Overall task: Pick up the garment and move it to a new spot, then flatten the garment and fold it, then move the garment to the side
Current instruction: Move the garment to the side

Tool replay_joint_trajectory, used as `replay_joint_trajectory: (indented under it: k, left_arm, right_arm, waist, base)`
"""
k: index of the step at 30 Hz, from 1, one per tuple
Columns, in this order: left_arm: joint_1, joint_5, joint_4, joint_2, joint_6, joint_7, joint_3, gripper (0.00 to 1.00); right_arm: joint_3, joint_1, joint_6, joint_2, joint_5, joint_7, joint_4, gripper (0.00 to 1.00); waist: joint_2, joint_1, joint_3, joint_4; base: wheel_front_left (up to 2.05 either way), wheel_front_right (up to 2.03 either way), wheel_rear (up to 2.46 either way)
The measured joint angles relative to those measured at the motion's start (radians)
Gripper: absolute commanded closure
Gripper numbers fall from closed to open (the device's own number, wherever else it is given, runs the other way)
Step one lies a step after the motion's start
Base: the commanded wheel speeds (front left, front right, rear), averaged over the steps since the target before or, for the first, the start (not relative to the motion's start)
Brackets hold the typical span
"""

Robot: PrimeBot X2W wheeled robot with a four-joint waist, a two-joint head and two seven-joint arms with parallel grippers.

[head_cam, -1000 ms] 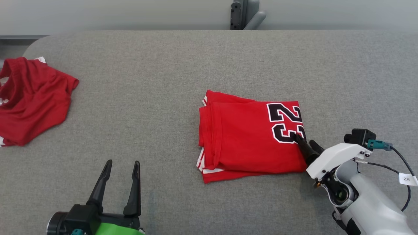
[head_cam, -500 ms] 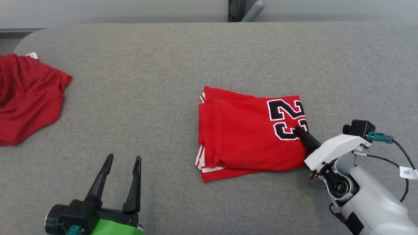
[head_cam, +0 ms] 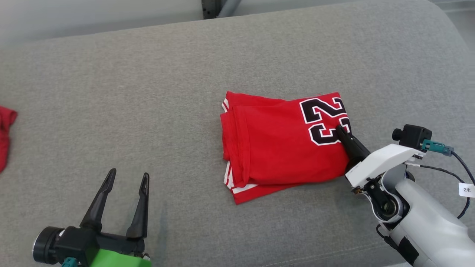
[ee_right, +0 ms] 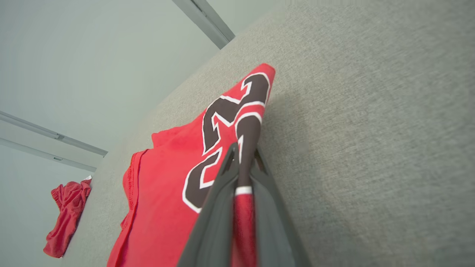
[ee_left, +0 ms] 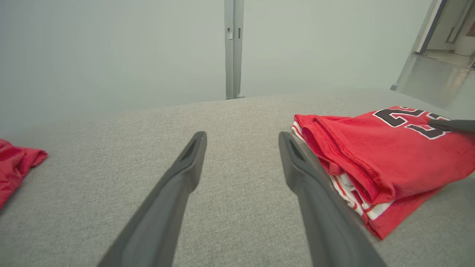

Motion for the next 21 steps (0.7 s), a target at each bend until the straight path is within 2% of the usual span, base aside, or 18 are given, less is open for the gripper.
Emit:
replay_joint_trajectory:
  k: [15,21]
  left_arm:
    - [0.006,-0.013,-0.085,0.093,0.0,0.0,0.004,0.0]
    - [0.001,-0.016,-0.131,0.138,0.0,0.0,0.002,0.0]
  right_arm:
    - [0.098,-0.023,0.0,-0.009,0.005,-0.076,-0.055,1.0]
    - [0.128,-0.087,0.0,-0.002,-0.021,-0.092,-0.053,1.0]
  waist:
    - [0.0,0.0,0.08,-0.24]
    - [0.0,0.0,0.14,-0.299]
  base:
    - [0.0,0.0,0.0]
    - [0.0,0.0,0.0]
